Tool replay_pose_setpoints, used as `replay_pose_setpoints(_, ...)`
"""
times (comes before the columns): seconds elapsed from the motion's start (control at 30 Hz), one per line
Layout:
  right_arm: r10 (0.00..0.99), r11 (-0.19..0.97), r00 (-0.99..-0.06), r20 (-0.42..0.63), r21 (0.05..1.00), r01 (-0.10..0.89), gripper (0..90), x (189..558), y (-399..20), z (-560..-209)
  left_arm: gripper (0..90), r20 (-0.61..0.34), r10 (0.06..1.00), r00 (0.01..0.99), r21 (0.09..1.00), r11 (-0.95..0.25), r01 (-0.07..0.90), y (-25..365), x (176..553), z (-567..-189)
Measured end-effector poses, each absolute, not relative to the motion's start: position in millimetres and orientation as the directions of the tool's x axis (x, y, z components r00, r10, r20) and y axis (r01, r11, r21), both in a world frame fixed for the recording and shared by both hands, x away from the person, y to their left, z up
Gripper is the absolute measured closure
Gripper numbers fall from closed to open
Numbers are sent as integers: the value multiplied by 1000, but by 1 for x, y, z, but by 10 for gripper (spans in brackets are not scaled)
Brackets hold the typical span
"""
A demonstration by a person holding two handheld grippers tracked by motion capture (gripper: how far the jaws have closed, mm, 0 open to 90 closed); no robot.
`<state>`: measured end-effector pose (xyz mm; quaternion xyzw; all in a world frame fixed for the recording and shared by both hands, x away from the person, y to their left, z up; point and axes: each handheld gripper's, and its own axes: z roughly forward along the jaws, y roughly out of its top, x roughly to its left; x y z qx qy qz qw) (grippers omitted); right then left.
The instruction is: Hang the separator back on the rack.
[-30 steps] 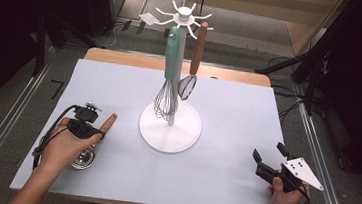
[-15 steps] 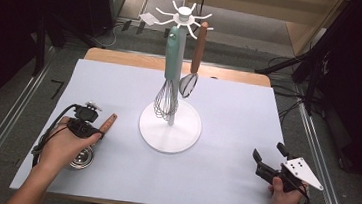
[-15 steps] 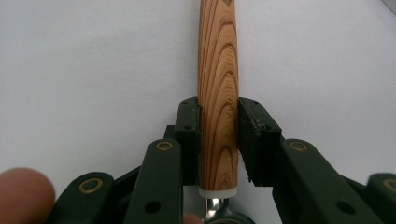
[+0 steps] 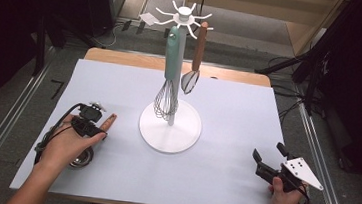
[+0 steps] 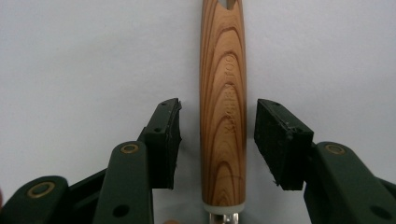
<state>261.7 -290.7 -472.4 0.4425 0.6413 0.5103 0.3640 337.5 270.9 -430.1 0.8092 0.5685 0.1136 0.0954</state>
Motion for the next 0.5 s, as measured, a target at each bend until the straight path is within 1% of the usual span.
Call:
replay_pose_setpoints(0.07, 938, 89, -345, -16, 977, 196, 146, 262, -291, -472, 544, 85, 938, 336, 278, -346, 896, 270, 340, -429)
replay_pose_setpoints(0.17, 939, 90, -344, -17, 977, 195, 148, 262, -291, -472, 606, 98, 934, 343, 269, -357, 894, 269, 343, -428)
replay_pose_setpoints(0.23, 938, 91, -345, -19, 977, 193, 148, 262, -291, -472, 638, 88, 934, 346, 258, -356, 898, 269, 345, -428)
replay_pose_setpoints(0.33, 938, 91, -345, -18, 977, 195, 148, 262, -291, -472, 662, 77, 935, 346, 249, -354, 901, 268, 347, -428)
replay_pose_setpoints(0.5, 938, 92, -346, -20, 977, 195, 148, 262, -291, -472, 667, 52, 939, 341, 246, -343, 906, 271, 349, -429)
